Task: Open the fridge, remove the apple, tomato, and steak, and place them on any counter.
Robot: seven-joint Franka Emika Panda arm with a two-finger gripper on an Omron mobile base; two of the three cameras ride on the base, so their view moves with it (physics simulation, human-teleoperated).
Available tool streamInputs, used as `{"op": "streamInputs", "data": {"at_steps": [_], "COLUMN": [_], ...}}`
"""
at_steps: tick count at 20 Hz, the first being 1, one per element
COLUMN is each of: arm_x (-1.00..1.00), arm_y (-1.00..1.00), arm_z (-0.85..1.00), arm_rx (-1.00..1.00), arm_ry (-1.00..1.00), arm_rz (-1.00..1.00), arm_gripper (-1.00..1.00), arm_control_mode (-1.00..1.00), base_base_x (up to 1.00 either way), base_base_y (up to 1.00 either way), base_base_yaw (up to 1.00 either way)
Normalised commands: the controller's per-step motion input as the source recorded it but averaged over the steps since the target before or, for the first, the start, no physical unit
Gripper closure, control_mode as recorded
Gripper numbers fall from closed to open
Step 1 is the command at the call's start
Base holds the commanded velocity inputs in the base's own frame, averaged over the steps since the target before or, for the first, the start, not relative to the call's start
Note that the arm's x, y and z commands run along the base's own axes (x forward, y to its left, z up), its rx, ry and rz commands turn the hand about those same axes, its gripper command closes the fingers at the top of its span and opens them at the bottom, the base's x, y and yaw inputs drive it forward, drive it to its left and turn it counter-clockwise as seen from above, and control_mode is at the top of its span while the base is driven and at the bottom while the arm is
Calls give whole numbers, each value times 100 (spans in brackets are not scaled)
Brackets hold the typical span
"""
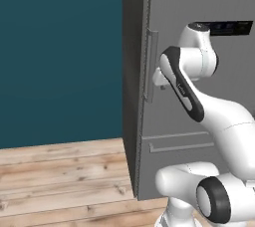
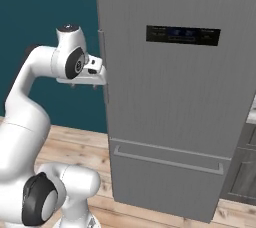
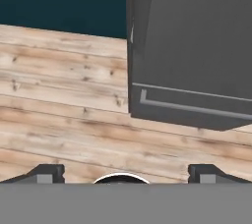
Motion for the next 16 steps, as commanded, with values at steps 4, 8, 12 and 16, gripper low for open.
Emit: {"op": "streamInputs", "data": {"at_steps": [4,8,12,16], "arm_x": [14,21,14,20], "arm_y": [0,0,0,0], "arm_z": [0,7,13,10], "arm_rx": [3,2,0,2], "arm_ry": [-43,-21,-12,-13], "arm_rz": [-1,-2,-6,-10], "arm_gripper": [-100,-100,-100,-100], "arm_control_mode": [-100,-100,-100,-100], "base_base_x": [0,0,0,0], "base_base_y": [0,0,0,0], "base_base_yaw": [0,0,0,0]}}
